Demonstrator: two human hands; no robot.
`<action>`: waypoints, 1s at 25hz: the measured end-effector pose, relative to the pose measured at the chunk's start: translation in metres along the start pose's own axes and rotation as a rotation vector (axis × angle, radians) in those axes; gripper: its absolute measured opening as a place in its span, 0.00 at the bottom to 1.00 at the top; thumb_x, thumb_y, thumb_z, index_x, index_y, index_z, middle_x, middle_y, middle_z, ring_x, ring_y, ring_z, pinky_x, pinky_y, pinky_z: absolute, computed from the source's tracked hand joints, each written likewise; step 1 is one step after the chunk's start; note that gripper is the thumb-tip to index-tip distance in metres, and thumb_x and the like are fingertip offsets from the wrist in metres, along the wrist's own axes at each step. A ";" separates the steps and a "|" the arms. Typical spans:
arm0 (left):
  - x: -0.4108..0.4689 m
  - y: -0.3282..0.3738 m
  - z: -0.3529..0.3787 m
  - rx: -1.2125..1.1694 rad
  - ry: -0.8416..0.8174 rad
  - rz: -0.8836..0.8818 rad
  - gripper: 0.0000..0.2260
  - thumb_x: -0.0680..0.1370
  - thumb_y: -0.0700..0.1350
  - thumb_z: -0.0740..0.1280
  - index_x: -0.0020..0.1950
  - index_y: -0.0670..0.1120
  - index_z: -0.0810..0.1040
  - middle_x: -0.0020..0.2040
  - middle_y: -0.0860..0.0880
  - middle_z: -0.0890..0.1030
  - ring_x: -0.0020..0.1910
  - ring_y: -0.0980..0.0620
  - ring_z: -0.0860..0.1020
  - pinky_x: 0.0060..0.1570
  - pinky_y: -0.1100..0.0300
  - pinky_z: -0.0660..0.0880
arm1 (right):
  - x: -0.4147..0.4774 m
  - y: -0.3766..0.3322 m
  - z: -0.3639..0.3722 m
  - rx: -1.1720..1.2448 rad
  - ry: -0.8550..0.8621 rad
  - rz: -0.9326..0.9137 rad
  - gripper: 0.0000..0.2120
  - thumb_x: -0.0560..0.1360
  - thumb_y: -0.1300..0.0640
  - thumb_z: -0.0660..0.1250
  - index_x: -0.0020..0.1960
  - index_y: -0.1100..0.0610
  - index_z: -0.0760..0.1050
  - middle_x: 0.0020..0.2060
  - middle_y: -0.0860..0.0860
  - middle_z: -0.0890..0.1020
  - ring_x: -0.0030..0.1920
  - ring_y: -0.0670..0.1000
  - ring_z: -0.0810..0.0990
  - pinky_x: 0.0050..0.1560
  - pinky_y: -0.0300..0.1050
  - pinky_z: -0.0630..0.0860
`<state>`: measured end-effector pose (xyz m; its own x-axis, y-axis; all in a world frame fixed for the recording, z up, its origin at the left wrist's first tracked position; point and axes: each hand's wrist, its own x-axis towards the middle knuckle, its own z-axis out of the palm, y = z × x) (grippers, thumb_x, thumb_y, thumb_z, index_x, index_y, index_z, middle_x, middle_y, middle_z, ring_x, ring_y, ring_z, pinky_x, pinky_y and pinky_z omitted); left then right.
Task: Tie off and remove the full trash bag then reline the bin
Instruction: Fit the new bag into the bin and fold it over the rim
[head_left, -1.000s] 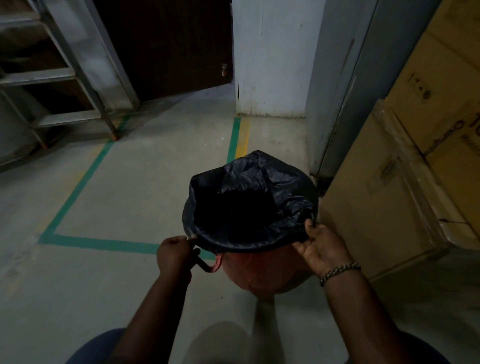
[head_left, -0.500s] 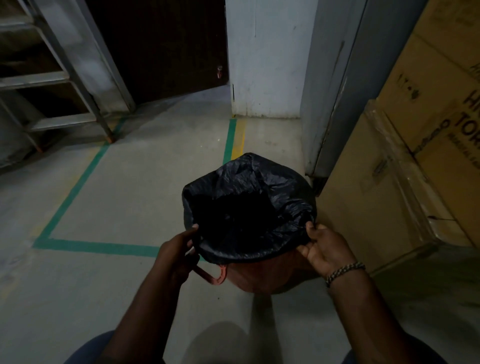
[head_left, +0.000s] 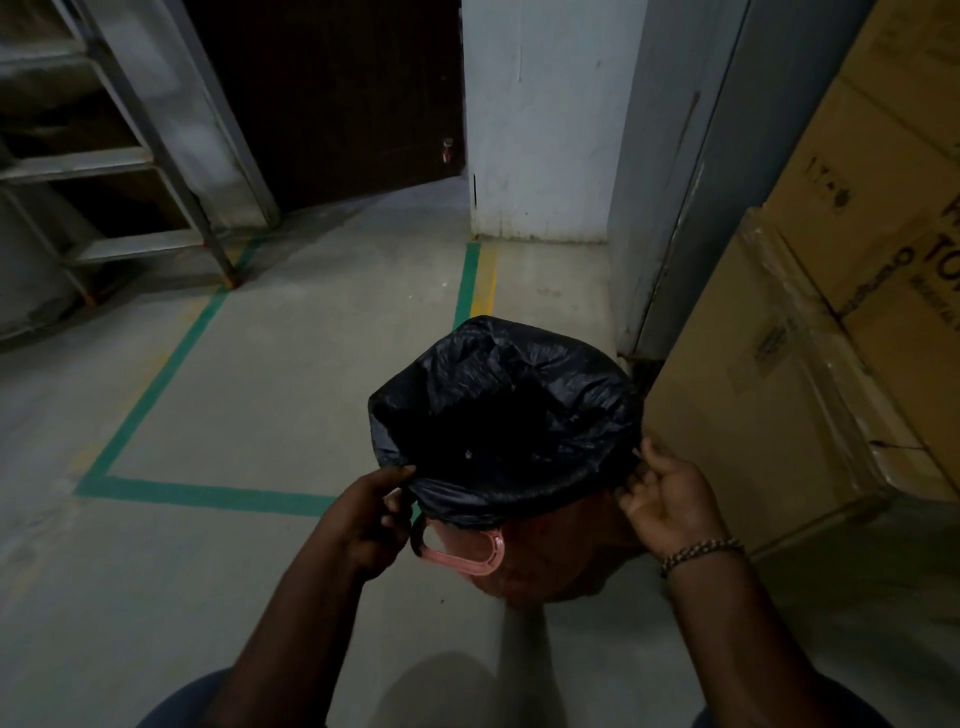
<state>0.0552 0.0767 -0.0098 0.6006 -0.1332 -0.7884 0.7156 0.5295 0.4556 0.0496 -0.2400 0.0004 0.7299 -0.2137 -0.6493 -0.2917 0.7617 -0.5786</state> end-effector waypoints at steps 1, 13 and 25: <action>-0.001 -0.003 0.005 -0.072 -0.020 -0.003 0.05 0.75 0.39 0.67 0.40 0.45 0.74 0.23 0.52 0.70 0.17 0.60 0.67 0.15 0.71 0.60 | -0.001 0.000 0.000 -0.028 0.028 -0.010 0.13 0.81 0.58 0.63 0.65 0.57 0.76 0.63 0.54 0.80 0.65 0.56 0.77 0.70 0.57 0.71; -0.016 -0.044 0.036 0.073 -0.082 -0.113 0.03 0.75 0.40 0.71 0.46 0.40 0.80 0.36 0.43 0.81 0.34 0.49 0.80 0.37 0.60 0.80 | -0.014 -0.001 0.004 -0.037 0.033 0.084 0.08 0.82 0.55 0.64 0.57 0.58 0.78 0.52 0.55 0.83 0.52 0.56 0.81 0.50 0.55 0.77; -0.008 -0.018 0.016 -0.202 -0.015 0.005 0.06 0.78 0.42 0.71 0.52 0.41 0.81 0.46 0.43 0.85 0.44 0.46 0.84 0.42 0.53 0.84 | 0.002 -0.010 -0.010 -0.022 0.031 0.090 0.09 0.84 0.58 0.59 0.53 0.58 0.77 0.62 0.58 0.78 0.50 0.59 0.79 0.58 0.61 0.74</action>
<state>0.0439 0.0547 -0.0050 0.6100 -0.1419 -0.7796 0.6277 0.6870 0.3661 0.0476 -0.2543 -0.0004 0.6808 -0.1643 -0.7138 -0.3688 0.7651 -0.5279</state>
